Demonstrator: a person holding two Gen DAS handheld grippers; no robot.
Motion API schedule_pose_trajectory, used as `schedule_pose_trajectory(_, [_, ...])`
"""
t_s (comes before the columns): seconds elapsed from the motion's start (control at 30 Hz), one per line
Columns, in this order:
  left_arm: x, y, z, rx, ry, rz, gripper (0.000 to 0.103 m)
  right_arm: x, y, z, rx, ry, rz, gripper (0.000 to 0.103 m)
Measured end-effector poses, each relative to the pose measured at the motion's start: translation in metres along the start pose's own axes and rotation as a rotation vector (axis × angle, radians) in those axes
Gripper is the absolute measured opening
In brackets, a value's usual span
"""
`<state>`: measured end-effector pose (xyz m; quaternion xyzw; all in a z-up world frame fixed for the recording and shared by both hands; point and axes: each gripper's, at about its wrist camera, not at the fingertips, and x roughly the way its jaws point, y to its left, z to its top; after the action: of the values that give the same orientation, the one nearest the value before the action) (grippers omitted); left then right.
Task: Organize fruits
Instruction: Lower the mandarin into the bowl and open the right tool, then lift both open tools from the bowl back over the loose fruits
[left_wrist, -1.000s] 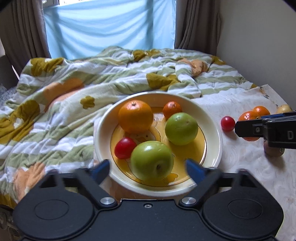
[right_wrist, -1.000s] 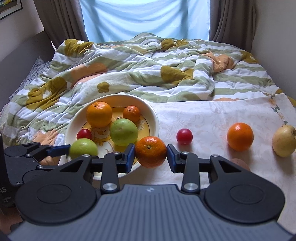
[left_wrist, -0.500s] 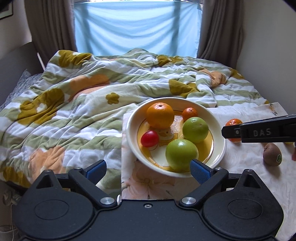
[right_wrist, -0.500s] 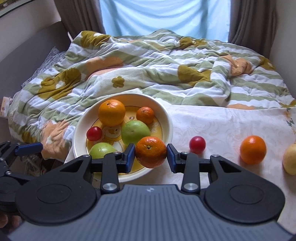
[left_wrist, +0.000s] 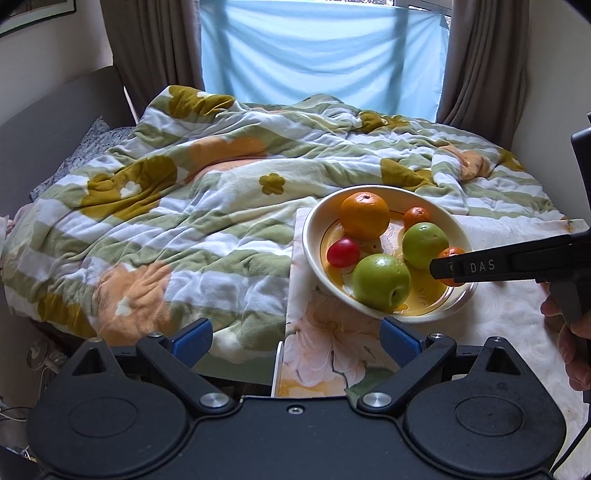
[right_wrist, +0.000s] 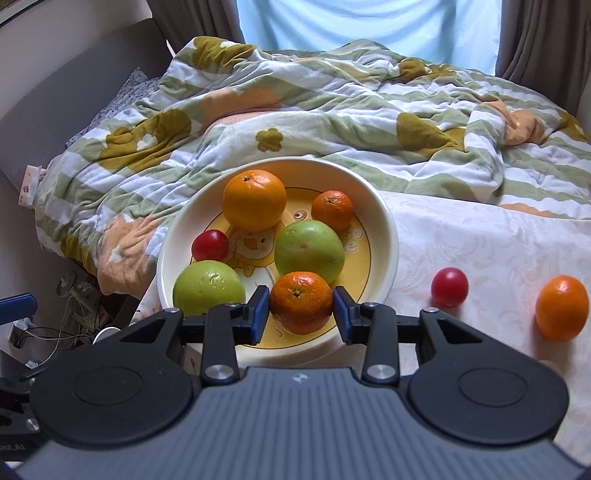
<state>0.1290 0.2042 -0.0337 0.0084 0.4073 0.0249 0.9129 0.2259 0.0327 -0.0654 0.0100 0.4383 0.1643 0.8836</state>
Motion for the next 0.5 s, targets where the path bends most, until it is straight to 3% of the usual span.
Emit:
schedule_pose_trajectory(0.13, [-0.002, 0.001, -0.005, -0.012, 0.006, 0.004, 0.099, 0.000, 0.001, -0.001, -0.025, -0.014, 0.014, 0.060])
schedule_pose_trajectory(0.2, [-0.004, 0.000, -0.005, -0.013, 0.005, 0.004, 0.099, -0.001, 0.003, -0.001, -0.039, -0.012, 0.015, 0.072])
schedule_pose_trajectory(0.27, [-0.007, -0.001, -0.006, -0.009, 0.002, 0.004, 0.099, -0.005, 0.003, -0.001, -0.034, -0.022, -0.004, 0.090])
schedule_pose_trajectory(0.37, [-0.012, -0.002, -0.007, -0.010, -0.002, -0.001, 0.099, -0.012, -0.001, -0.003, -0.012, -0.040, -0.022, 0.103])
schedule_pose_trajectory(0.5, [-0.019, -0.005, -0.005, -0.019, -0.001, -0.016, 0.099, -0.022, -0.005, -0.006, 0.004, -0.041, -0.042, 0.103])
